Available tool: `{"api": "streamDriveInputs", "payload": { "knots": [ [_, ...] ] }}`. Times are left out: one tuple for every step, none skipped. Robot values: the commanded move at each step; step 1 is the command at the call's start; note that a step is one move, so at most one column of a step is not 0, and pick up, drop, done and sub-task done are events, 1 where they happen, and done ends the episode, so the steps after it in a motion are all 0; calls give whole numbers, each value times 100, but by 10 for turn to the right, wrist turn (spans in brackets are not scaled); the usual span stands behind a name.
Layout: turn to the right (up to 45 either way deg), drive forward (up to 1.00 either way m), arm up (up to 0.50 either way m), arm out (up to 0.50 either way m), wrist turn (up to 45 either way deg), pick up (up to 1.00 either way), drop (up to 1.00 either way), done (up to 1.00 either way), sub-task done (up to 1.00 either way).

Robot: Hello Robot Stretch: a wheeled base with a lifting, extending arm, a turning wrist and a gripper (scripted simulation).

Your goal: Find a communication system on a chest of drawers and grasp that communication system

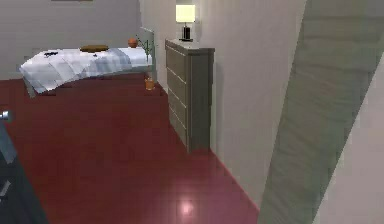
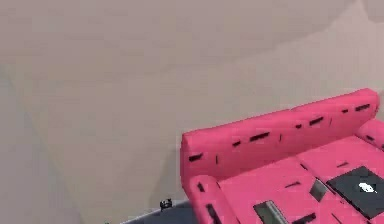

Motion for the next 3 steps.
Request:
{"api": "streamDriveInputs", "payload": {
  "knots": [
    [-270, 0, 0, 0, 0, 0, 0, 0, 0],
    [0, 100, 0, 0, 0, 0, 0, 0, 0],
    [0, 30, 0, 0, 0, 0, 0, 0, 0]
  ]
}}
